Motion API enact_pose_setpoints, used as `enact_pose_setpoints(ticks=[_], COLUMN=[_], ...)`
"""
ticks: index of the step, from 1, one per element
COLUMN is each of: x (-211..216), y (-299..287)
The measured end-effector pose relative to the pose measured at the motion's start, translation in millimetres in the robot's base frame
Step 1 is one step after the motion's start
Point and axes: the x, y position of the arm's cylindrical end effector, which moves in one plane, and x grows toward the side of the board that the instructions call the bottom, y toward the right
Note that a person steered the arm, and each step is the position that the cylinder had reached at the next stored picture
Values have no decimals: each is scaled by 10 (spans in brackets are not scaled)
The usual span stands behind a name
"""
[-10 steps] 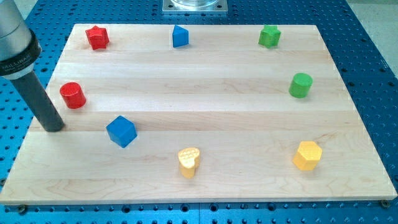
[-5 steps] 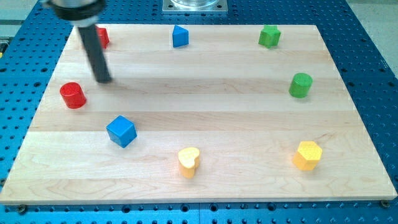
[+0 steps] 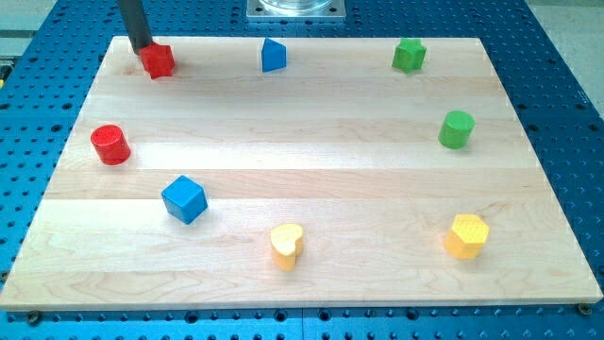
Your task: Place the red star in between the red circle and the blue triangle
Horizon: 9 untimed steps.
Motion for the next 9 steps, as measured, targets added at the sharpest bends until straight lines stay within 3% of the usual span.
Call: enact_pose_setpoints(ticks=[2, 4, 9], x=[678, 960, 848], y=[543, 674, 737])
